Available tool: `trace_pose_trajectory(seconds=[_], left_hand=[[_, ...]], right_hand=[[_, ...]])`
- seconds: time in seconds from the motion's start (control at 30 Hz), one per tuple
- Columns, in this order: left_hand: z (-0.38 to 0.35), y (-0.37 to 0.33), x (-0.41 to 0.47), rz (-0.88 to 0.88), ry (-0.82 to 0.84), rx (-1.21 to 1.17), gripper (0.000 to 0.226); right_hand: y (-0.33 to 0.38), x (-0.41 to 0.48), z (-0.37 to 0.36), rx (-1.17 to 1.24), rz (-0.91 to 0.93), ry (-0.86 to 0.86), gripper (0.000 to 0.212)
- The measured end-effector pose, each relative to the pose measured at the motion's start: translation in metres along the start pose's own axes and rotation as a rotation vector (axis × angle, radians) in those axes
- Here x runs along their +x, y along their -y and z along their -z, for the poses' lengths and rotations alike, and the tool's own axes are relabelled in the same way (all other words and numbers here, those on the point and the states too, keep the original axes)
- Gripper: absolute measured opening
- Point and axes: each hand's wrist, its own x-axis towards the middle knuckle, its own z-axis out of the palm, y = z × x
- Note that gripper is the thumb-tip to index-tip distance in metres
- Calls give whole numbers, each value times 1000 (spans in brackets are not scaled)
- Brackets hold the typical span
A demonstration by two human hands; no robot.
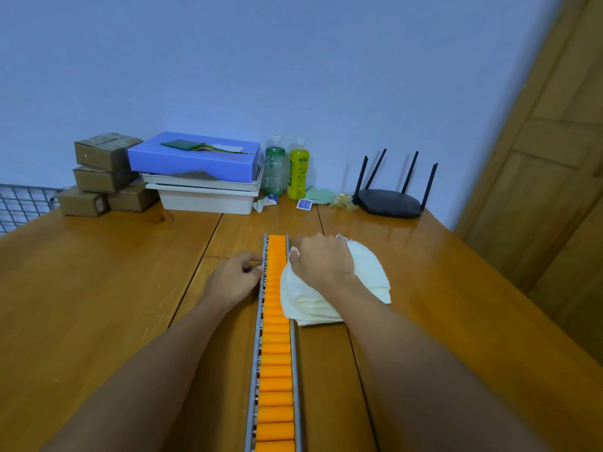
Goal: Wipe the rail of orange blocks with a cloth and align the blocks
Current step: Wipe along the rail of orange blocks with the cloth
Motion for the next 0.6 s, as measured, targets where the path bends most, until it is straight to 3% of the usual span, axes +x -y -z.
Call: trace_pose_trajectory(seconds=[0.17, 0.33, 0.6], left_hand=[[5, -9, -15, 11, 24, -71, 36], [12, -15, -35, 96, -60, -225, 24], [16, -28, -98, 72, -8, -68, 26]], right_hand=[[0, -18, 30, 154, -13, -37, 30], [13, -34, 57, 275, 20, 38, 31], [41, -67, 71, 273, -13, 21, 29]])
